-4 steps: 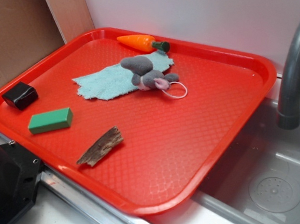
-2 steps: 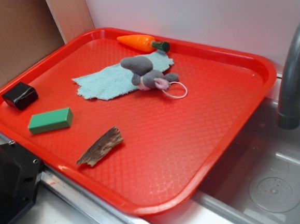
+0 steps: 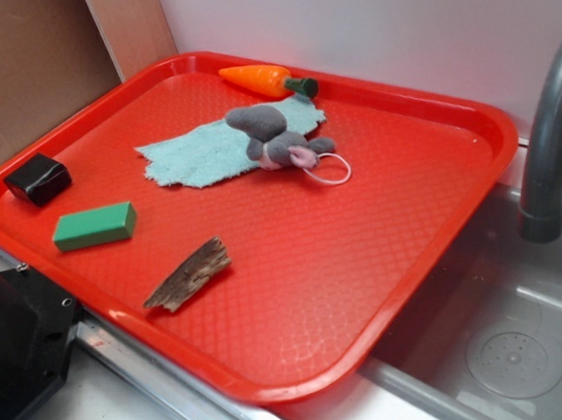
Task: Grab the gray animal.
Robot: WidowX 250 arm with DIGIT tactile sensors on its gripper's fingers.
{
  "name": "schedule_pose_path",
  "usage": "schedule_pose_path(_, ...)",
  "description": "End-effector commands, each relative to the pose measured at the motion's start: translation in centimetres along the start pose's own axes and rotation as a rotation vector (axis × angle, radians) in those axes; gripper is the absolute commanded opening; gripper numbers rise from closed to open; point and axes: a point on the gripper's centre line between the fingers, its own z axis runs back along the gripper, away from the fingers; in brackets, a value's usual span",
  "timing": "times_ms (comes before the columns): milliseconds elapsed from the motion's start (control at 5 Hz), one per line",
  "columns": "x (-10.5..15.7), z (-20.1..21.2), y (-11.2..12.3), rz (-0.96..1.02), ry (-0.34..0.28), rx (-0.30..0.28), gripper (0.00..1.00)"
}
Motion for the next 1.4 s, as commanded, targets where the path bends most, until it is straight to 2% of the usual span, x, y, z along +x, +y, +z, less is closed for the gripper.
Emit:
schedule_pose_path(0,4.2,-3.8,0.3,0.364,-0.141,-0.037,1.0)
schedule_pose_path(200,5.9,-6.1,-0.1,0.44,-0.181,-0.049,1.0)
schedule_pose_path(600,9.3,-12.8,-1.7,0.446,-0.194,-0.046,1.0)
schedule_pose_path(800,10.7,-15.9,-2.2,0.445,-0.193,-0.027,1.0)
schedule_pose_path(1000,11.1,-18.4,-3.0,0.396,-0.141,-0.025,1.0)
schedule_pose_path(1200,10.4,-19.6,-3.8,0.339,-0.075,-0.035,1.0)
